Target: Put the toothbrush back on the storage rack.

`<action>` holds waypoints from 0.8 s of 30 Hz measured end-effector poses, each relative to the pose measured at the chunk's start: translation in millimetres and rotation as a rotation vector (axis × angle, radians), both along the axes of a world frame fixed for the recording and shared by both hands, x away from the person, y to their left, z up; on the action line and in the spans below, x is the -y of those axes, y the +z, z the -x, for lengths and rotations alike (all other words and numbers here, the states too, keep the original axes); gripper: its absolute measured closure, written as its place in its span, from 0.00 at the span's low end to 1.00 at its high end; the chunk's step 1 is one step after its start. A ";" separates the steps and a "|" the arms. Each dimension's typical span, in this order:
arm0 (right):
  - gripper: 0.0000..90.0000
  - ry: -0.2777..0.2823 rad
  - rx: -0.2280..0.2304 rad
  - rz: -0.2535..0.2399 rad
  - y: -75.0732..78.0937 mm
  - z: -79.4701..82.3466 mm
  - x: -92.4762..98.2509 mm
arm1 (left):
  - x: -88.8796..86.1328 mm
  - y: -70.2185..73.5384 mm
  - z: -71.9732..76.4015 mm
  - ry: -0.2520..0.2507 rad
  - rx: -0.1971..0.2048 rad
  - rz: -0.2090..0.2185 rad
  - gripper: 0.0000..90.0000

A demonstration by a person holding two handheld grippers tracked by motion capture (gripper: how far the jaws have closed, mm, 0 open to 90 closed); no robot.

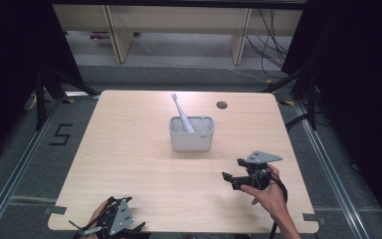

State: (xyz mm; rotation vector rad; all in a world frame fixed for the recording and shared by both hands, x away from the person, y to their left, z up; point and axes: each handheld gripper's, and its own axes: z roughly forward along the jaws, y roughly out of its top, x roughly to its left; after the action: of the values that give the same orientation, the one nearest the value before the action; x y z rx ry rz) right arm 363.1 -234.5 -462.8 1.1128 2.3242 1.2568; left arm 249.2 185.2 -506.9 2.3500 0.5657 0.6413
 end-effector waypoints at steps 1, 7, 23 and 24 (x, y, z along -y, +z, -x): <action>0.23 -0.003 -0.008 0.002 -0.6 1.2 0.5 | 0.0 0.0 -0.1 0.003 0.005 -0.002 0.17; 0.21 0.007 0.008 -0.011 -4.7 6.4 4.3 | -0.2 0.1 -0.7 -0.003 -0.003 -0.011 0.17; 0.20 0.001 -0.008 -0.007 -14.9 23.4 7.5 | -0.2 0.1 -0.2 0.004 0.005 -0.004 0.17; 0.20 0.006 0.013 0.007 -15.4 23.5 9.1 | -0.2 0.0 -0.4 0.003 0.002 -0.006 0.17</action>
State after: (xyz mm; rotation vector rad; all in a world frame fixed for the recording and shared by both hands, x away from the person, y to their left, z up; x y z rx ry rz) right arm 339.6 -243.6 -478.2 1.0924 2.3224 1.2535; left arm 249.6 185.4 -506.9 2.3544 0.5671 0.6478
